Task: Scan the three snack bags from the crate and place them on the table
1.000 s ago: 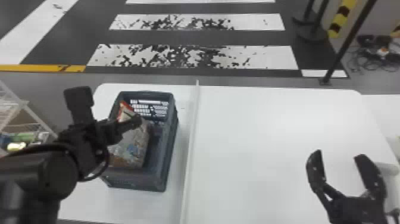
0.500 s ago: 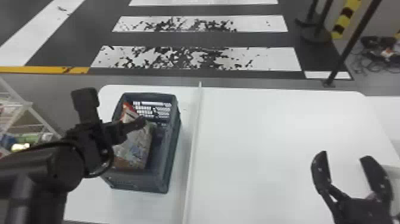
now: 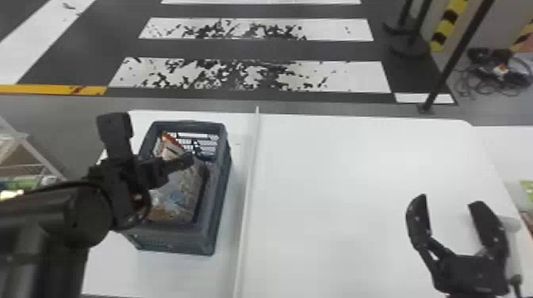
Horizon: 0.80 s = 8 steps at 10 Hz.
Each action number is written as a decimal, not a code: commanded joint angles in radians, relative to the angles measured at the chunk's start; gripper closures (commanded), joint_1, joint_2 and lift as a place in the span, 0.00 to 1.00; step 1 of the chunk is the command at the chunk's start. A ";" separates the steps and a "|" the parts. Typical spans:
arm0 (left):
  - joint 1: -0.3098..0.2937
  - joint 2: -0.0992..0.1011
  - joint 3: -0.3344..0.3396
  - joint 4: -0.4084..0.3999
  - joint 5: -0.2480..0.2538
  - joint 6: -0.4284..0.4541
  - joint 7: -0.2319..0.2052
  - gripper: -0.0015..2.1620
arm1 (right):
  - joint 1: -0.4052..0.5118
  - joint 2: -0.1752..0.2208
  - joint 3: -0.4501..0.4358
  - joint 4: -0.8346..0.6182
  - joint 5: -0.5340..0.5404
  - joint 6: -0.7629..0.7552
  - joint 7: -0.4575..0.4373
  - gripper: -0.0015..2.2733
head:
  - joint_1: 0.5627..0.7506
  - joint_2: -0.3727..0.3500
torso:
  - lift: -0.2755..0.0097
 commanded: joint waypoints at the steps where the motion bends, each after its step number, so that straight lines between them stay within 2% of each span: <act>1: -0.005 -0.001 -0.005 0.005 -0.001 0.000 -0.001 0.06 | -0.005 0.000 0.000 0.004 -0.005 -0.001 0.000 0.04 | 0.70 0.56 | 0.84; 6: -0.016 -0.003 -0.007 0.036 0.001 0.003 -0.023 0.06 | -0.010 0.000 0.000 0.009 -0.011 -0.010 0.000 0.04 | 0.70 0.54 | 0.84; 8: -0.043 -0.003 -0.011 0.085 -0.001 0.000 -0.035 0.06 | -0.010 0.000 0.000 0.009 -0.012 -0.010 0.000 0.04 | 0.70 0.53 | 0.84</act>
